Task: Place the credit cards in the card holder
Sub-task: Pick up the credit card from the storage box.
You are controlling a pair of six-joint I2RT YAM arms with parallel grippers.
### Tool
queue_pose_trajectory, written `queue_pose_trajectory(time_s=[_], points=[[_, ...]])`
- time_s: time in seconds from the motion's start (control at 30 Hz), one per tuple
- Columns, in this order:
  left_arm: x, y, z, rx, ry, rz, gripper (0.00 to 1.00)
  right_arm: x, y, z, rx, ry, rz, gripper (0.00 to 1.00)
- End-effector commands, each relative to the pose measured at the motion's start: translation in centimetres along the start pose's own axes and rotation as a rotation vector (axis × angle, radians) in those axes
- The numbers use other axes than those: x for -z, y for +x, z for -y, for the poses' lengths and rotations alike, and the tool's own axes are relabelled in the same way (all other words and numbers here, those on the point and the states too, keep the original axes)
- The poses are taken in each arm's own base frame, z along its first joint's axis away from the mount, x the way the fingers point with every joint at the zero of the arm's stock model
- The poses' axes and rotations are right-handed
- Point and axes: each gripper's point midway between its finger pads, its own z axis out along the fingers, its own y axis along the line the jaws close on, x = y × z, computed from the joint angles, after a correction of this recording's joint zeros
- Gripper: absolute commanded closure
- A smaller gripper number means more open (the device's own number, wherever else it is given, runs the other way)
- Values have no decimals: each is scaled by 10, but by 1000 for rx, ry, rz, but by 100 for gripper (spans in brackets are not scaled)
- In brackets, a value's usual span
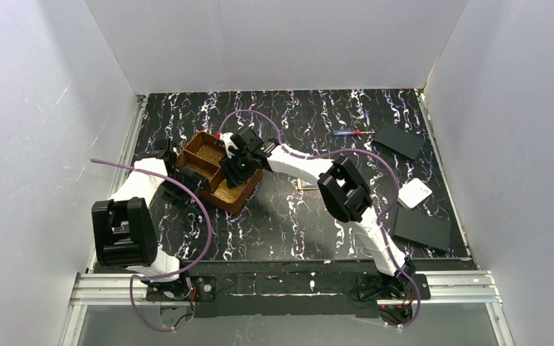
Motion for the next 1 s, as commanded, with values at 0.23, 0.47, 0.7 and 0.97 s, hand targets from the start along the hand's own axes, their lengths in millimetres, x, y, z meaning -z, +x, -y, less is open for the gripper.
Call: queue_pose_trajectory(time_s=[0.23,0.47,0.7,0.97], points=[[0,1,-5,-7,-24,-4,37,17,-3,-41,-345,-272,0,43],[-3,2,-4,-5,-17,-9,39,15,-6,-51,-493,-348,-5,45],[-3,3,-6,-9,-19,-12,41,19,-2,-7,-287,-71,-58,35],[-4,4,-5,-13,-18,-16,43,16,17,-9,-184,-64,-134,29]])
